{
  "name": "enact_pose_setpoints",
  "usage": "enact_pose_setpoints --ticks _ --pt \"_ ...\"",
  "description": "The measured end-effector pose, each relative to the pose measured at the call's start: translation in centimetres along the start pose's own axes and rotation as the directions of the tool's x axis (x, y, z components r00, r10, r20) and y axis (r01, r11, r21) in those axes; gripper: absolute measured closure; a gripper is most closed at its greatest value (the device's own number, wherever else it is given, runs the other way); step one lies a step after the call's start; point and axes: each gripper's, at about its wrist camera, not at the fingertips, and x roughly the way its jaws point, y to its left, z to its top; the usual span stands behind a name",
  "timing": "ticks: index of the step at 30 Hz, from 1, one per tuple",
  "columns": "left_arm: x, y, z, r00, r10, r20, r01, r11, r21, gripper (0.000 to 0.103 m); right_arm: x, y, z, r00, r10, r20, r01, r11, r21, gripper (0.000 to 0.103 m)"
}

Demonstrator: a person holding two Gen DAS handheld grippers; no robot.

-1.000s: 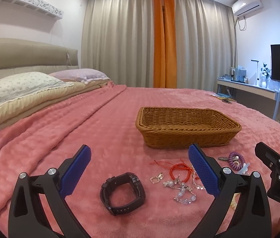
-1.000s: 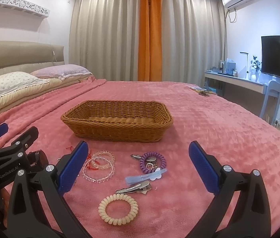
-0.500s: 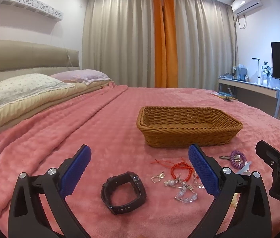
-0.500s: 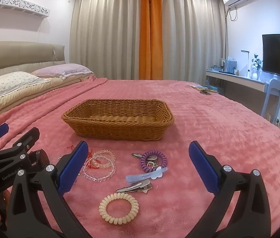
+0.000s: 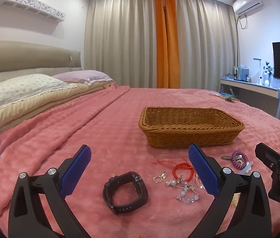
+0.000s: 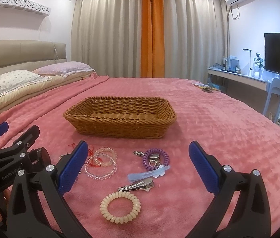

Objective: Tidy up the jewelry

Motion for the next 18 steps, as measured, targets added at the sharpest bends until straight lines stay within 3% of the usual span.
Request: enact_pose_setpoints --ticks 18 --pt "0.41 0.25 -0.03 1.000 0.011 -0.016 -0.011 1.000 -0.013 0.007 0.01 0.34 -0.18 1.000 0.001 0.000 -0.001 1.000 -0.016 0.006"
